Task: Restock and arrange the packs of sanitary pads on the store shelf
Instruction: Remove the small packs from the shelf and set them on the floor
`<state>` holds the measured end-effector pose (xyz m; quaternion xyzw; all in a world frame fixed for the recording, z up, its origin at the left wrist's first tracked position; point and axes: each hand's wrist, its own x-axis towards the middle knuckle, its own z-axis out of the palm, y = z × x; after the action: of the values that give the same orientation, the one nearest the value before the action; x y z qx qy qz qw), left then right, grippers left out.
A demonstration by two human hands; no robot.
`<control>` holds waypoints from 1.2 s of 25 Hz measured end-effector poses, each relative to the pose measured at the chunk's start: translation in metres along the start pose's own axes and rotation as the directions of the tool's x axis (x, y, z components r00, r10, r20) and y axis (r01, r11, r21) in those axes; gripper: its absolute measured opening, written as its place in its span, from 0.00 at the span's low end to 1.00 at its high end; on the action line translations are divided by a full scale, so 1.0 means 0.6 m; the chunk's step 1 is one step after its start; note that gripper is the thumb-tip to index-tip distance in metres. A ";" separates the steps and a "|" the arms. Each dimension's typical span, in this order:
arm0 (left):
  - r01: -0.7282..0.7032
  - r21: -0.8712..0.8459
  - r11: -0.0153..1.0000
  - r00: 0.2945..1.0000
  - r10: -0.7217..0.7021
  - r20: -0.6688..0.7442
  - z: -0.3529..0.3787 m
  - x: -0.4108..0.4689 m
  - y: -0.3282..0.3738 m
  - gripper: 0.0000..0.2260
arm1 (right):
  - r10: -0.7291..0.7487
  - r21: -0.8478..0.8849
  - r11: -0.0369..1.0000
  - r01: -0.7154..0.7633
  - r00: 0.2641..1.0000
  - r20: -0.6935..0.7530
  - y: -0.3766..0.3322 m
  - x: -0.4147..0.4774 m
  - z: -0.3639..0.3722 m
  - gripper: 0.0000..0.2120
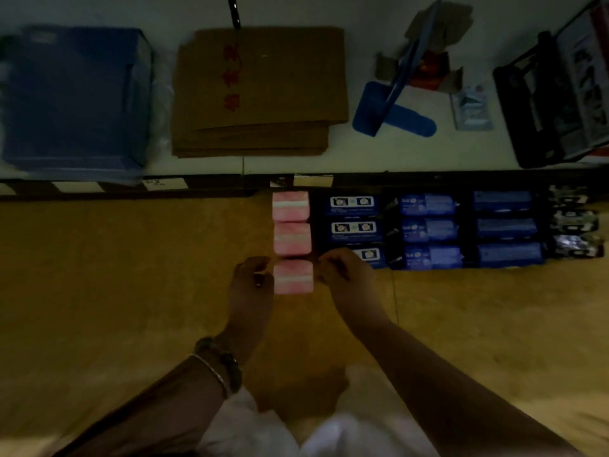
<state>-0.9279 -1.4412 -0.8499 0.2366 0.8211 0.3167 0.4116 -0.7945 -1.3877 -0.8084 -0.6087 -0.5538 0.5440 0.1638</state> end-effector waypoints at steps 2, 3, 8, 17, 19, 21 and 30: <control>-0.005 0.003 1.000 1.000 0.005 -0.005 -0.038 -0.039 0.032 0.13 | 0.014 0.084 0.996 -0.016 1.000 0.021 -0.048 -0.037 -0.022 0.12; -0.008 0.003 1.000 1.000 0.008 -0.004 -0.055 -0.059 0.049 0.13 | 0.010 0.115 0.993 -0.012 1.000 0.018 -0.076 -0.056 -0.037 0.12; -0.002 -0.117 0.993 1.000 0.003 0.011 -0.122 -0.171 0.183 0.14 | -0.006 0.215 0.976 0.019 0.998 -0.060 -0.221 -0.143 -0.111 0.12; -0.049 -0.186 0.981 0.999 0.046 -0.023 -0.268 -0.375 0.413 0.11 | -0.106 0.164 0.977 0.135 0.979 -0.175 -0.470 -0.317 -0.214 0.16; -0.082 -0.253 0.964 0.997 0.082 -0.010 -0.302 -0.413 0.463 0.08 | -0.115 0.202 0.968 0.151 0.977 -0.178 -0.514 -0.359 -0.234 0.13; -0.108 -0.316 0.943 0.993 0.118 0.013 -0.332 -0.447 0.512 0.07 | -0.123 0.237 0.957 0.169 0.973 -0.195 -0.552 -0.391 -0.247 0.10; -0.386 -0.422 0.820 0.915 0.400 -0.060 -0.494 -0.508 0.702 0.08 | -0.330 0.332 0.837 0.435 0.885 -0.329 -0.814 -0.462 -0.282 0.11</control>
<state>-0.9516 -1.4461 -0.2518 0.3102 0.6591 0.5621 0.3917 -0.8371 -1.3934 -0.2236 -0.5041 -0.5168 0.5165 0.4605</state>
